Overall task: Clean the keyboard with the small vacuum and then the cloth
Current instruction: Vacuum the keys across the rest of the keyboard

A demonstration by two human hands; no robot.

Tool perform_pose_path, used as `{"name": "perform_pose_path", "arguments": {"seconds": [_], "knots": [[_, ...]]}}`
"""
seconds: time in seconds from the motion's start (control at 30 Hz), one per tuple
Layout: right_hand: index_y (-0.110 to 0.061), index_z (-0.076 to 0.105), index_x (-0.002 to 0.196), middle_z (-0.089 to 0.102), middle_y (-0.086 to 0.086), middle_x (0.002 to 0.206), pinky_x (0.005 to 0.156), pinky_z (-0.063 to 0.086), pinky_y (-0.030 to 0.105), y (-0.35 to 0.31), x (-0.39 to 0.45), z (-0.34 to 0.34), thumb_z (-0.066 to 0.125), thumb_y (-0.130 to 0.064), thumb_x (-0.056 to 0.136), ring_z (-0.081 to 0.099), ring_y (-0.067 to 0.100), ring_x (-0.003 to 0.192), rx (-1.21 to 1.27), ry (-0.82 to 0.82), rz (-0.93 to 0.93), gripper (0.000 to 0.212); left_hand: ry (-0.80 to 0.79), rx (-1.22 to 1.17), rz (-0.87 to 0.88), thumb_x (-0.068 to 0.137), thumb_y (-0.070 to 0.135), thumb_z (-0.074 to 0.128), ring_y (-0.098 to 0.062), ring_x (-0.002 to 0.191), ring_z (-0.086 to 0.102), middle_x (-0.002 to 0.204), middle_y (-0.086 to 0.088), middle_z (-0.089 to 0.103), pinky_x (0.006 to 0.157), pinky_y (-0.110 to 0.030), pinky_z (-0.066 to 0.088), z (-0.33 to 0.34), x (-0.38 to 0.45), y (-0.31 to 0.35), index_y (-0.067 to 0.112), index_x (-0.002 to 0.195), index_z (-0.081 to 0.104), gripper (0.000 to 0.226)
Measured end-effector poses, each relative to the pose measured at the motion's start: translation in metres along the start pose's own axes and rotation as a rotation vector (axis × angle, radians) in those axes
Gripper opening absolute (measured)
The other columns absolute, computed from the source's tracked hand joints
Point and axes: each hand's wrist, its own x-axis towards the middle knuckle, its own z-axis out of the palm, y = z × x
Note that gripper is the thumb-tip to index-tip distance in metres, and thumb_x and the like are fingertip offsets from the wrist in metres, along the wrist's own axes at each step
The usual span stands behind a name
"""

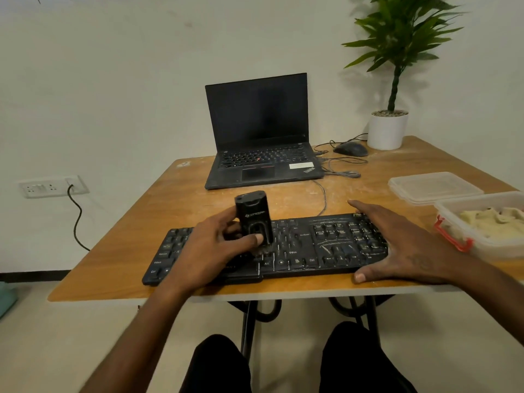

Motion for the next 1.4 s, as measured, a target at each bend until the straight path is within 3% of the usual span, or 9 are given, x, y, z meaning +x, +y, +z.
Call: {"name": "perform_pose_path", "arguments": {"seconds": [0.17, 0.33, 0.57, 0.8, 1.13, 1.33, 1.4], "knots": [[-0.055, 0.001, 0.152, 0.021, -0.015, 0.161, 0.118, 0.032, 0.041, -0.001, 0.0, 0.001, 0.072, -0.091, 0.047, 0.029, 0.008, 0.143, -0.008, 0.006, -0.003, 0.132, -0.024, 0.003, 0.003, 0.093, 0.024, 0.076, -0.01, 0.106, 0.075, 0.121, 0.008, 0.077, 0.094, -0.038, 0.062, 0.007, -0.002, 0.007, 0.032, 0.143, 0.055, 0.055], [-0.055, 0.001, 0.152, 0.02, -0.016, 0.161, 0.117, 0.032, 0.038, -0.002, -0.002, 0.0, 0.071, -0.091, 0.047, 0.028, 0.008, 0.142, -0.007, -0.004, 0.009, 0.131, -0.105, 0.037, 0.098, 0.086, 0.044, 0.076, -0.004, 0.112, 0.071, 0.124, 0.014, 0.075, 0.102, -0.045, 0.057, 0.051, 0.01, 0.025, 0.04, 0.141, 0.058, 0.058], [-0.056, 0.0, 0.151, 0.02, -0.017, 0.161, 0.117, 0.032, 0.039, 0.001, 0.0, 0.001, 0.071, -0.091, 0.048, 0.028, 0.008, 0.143, -0.014, -0.004, 0.003, 0.131, -0.068, 0.027, 0.076, 0.092, 0.033, 0.079, -0.002, 0.111, 0.071, 0.122, 0.017, 0.075, 0.102, -0.041, 0.058, 0.037, -0.001, 0.016, 0.04, 0.135, 0.06, 0.048], [-0.056, -0.001, 0.151, 0.019, -0.016, 0.162, 0.117, 0.032, 0.039, 0.001, 0.0, 0.001, 0.075, -0.088, 0.05, 0.027, 0.007, 0.143, -0.02, -0.008, 0.005, 0.13, -0.032, -0.043, 0.026, 0.088, 0.032, 0.077, -0.01, 0.115, 0.072, 0.124, 0.011, 0.076, 0.099, -0.035, 0.06, 0.006, -0.023, 0.008, 0.03, 0.141, 0.058, 0.056], [-0.055, 0.001, 0.152, 0.02, -0.016, 0.161, 0.116, 0.034, 0.038, -0.002, -0.002, 0.0, 0.071, -0.091, 0.048, 0.028, 0.006, 0.142, -0.022, -0.003, 0.001, 0.13, -0.1, 0.033, 0.118, 0.094, 0.028, 0.078, 0.004, 0.117, 0.067, 0.127, 0.018, 0.072, 0.104, -0.03, 0.056, 0.058, -0.012, 0.028, 0.036, 0.14, 0.058, 0.052], [-0.054, 0.002, 0.152, 0.021, -0.016, 0.161, 0.117, 0.033, 0.038, 0.0, -0.001, 0.0, 0.073, -0.089, 0.05, 0.029, 0.006, 0.142, -0.016, 0.006, -0.006, 0.129, 0.018, 0.05, 0.103, 0.084, 0.041, 0.077, 0.006, 0.112, 0.068, 0.12, 0.028, 0.072, 0.096, -0.016, 0.055, 0.026, -0.029, 0.016, 0.046, 0.13, 0.059, 0.05], [-0.056, 0.001, 0.151, 0.021, -0.017, 0.161, 0.117, 0.034, 0.04, 0.0, -0.001, 0.001, 0.073, -0.09, 0.05, 0.029, 0.006, 0.142, -0.016, 0.008, -0.005, 0.128, 0.039, 0.019, 0.084, 0.083, 0.037, 0.077, 0.003, 0.111, 0.07, 0.119, 0.025, 0.074, 0.094, -0.016, 0.055, 0.018, -0.035, 0.013, 0.041, 0.132, 0.06, 0.052]]}}
